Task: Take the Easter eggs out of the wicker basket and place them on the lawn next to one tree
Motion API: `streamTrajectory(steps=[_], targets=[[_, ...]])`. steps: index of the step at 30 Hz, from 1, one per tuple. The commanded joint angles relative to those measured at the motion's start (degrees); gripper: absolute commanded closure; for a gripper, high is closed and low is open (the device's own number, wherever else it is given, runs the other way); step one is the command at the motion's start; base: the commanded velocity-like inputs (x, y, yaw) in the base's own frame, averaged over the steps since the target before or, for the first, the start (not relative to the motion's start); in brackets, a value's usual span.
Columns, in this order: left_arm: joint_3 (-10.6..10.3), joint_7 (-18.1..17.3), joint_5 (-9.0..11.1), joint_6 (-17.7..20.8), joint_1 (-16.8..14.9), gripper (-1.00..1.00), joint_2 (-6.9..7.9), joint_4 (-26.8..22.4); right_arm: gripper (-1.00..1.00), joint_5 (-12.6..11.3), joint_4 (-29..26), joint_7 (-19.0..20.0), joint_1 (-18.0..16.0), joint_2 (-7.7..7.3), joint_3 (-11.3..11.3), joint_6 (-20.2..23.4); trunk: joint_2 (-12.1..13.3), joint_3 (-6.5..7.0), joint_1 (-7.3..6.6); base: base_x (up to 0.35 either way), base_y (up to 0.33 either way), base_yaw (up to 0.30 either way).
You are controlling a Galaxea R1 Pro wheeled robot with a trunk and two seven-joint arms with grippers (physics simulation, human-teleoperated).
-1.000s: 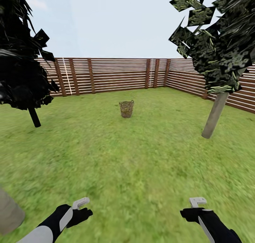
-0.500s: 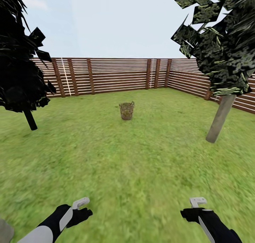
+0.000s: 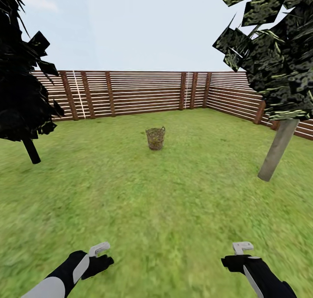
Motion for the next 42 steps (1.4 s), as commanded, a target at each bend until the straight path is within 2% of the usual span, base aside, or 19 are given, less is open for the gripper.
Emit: streamTrajectory(steps=[1, 18, 26, 42], targets=[[0.5, -0.2, -0.1, 0.4, 0.0, -1.00, 0.00, -0.1, -1.00, 0.2, -0.1, 0.3, 0.0, 0.00, -0.1, 0.3, 0.0, -0.06, 0.03, 0.338, 0.000, 0.000], [0.5, -0.2, -0.1, 0.4, 0.0, -1.00, 0.06, -0.1, -1.00, 0.1, -0.1, 0.3, 0.0, -0.02, -0.1, 0.3, 0.0, -0.06, 0.03, 0.338, 0.000, 0.000], [0.6, -0.2, -0.1, 0.5, 0.0, -1.00, 0.55, -0.4, -1.00, 0.1, -0.1, 0.3, 0.0, -0.04, -0.1, 0.3, 0.0, -0.06, 0.03, 0.338, 0.000, 0.000], [0.5, -0.2, -0.1, 0.5, 0.0, -1.00, 0.37, -0.3, -1.00, 0.2, -0.1, 0.2, 0.0, -0.01, 0.0, 0.3, 0.0, -0.06, 0.03, 0.338, 0.000, 0.000]])
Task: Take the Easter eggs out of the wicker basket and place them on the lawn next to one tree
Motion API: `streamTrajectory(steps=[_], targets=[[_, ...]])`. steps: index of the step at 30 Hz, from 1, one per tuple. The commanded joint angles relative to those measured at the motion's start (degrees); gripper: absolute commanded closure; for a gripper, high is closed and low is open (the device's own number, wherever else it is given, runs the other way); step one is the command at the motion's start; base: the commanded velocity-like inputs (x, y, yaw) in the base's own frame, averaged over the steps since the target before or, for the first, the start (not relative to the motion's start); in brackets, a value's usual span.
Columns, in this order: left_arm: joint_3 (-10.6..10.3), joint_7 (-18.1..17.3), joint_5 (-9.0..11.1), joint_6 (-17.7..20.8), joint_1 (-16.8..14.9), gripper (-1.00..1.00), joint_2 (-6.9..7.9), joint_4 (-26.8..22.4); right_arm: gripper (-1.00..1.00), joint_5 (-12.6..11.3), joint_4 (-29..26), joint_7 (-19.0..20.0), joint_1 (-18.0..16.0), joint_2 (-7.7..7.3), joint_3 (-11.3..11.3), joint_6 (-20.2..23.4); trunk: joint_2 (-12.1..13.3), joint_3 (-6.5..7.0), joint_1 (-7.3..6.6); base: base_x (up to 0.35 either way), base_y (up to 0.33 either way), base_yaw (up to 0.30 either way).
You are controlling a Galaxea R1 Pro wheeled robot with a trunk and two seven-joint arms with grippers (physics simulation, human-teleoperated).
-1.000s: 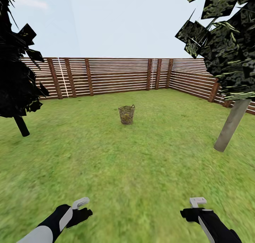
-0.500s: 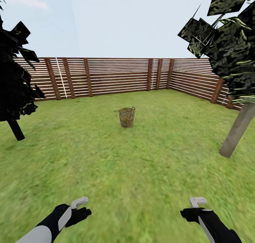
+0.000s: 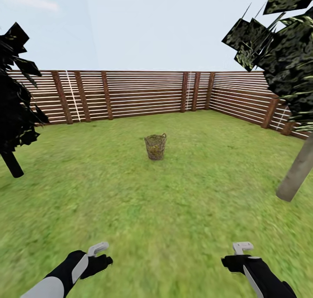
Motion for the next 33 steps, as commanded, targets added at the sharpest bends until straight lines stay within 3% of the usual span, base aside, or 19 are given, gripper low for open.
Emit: streamTrajectory(steps=[1, 14, 25, 33], targets=[[0.5, -0.2, -0.1, 0.4, 0.0, -1.00, -0.03, -0.1, -1.00, 0.2, -0.1, 0.3, 0.0, 0.04, -0.1, 0.3, 0.0, -0.06, 0.03, 0.338, 0.000, 0.000], [0.5, -0.3, -0.1, 0.4, 0.0, -1.00, -0.08, -0.1, -1.00, 0.2, -0.1, 0.3, 0.0, 0.05, 0.0, 0.3, 0.0, -0.06, 0.03, 0.331, 0.118, 0.122], [0.4, -0.2, -0.1, 0.4, 0.0, -1.00, -0.18, 0.0, -1.00, 0.1, -0.1, 0.3, 0.0, -0.10, -0.1, 0.3, 0.0, -0.06, 0.03, 0.324, 0.176, 0.009], [0.4, -0.2, -0.1, 0.4, 0.0, -1.00, -0.29, 0.1, -1.00, 0.1, -0.1, 0.3, 0.0, -0.17, -0.2, 0.3, 0.0, -0.06, 0.03, 0.335, 0.027, 0.000]])
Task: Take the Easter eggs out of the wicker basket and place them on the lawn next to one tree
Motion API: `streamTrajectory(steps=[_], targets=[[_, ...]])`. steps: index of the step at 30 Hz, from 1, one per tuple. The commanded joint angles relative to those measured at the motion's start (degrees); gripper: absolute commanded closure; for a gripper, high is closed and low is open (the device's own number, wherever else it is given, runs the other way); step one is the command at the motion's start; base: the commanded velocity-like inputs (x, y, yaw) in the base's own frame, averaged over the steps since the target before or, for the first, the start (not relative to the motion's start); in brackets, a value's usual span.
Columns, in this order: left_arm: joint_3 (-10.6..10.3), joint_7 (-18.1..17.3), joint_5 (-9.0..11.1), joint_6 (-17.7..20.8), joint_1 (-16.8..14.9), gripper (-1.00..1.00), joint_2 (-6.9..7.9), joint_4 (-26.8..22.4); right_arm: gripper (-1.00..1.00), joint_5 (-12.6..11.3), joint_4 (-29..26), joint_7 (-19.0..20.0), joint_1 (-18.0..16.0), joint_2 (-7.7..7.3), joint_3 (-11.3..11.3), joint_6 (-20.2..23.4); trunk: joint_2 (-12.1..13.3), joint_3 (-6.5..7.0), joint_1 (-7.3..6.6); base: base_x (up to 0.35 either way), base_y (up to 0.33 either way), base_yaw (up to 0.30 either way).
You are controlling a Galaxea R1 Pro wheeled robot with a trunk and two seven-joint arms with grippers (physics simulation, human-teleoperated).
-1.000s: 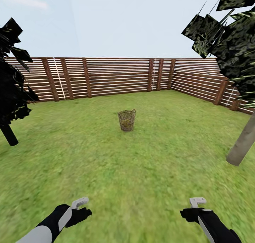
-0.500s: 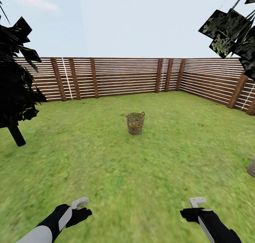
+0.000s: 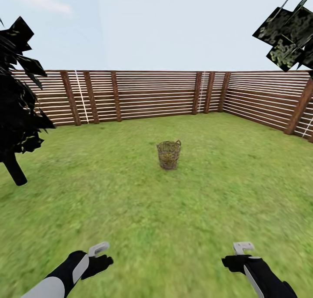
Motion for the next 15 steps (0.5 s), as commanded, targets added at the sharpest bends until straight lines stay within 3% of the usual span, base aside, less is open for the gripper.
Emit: streamTrajectory(steps=[1, 15], targets=[[0.5, -0.2, -0.2, 0.3, 0.0, -1.00, -0.05, -0.1, -1.00, 0.2, -0.1, 0.3, 0.0, 0.00, -0.1, 0.3, 0.0, -0.06, 0.03, 0.338, 0.002, 0.000], [0.4, 0.0, -0.1, 0.3, 0.0, -1.00, -0.09, -0.1, -1.00, 0.2, -0.1, 0.3, 0.0, 0.03, -0.1, 0.3, 0.0, -0.06, 0.03, 0.339, 0.000, 0.000]])
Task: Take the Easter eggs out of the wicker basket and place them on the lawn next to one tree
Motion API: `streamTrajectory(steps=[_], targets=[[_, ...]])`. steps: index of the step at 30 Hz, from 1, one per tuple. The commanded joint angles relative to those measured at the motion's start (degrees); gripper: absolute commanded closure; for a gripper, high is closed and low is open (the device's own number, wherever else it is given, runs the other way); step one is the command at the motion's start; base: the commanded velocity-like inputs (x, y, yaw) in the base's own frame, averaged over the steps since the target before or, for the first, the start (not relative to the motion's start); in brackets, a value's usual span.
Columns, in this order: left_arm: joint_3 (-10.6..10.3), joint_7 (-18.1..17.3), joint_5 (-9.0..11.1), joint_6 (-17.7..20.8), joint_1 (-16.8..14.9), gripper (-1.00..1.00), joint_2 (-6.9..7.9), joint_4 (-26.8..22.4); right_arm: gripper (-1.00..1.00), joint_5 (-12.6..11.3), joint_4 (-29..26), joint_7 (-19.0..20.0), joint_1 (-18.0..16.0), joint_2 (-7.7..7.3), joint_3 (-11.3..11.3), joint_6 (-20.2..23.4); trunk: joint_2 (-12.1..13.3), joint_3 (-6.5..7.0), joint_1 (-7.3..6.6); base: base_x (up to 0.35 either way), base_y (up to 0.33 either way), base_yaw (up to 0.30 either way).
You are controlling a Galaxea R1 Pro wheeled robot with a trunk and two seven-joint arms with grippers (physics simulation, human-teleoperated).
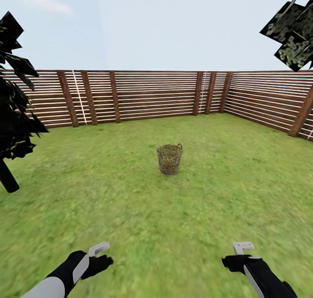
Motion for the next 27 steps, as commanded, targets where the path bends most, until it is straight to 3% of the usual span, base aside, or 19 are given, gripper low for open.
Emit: streamTrajectory(steps=[1, 27], targets=[[0.5, -0.2, -0.1, 0.4, 0.0, -1.00, -0.03, -0.1, -1.00, 0.2, -0.1, 0.3, 0.0, 0.02, -0.1, 0.3, 0.0, -0.06, 0.03, 0.339, 0.000, 0.000], [0.6, -0.5, -0.1, 0.4, 0.0, -1.00, 0.06, -0.1, -1.00, 0.3, -0.1, 0.3, 0.0, 0.22, 0.0, 0.3, 0.0, -0.06, 0.03, 0.339, 0.000, 0.001]])
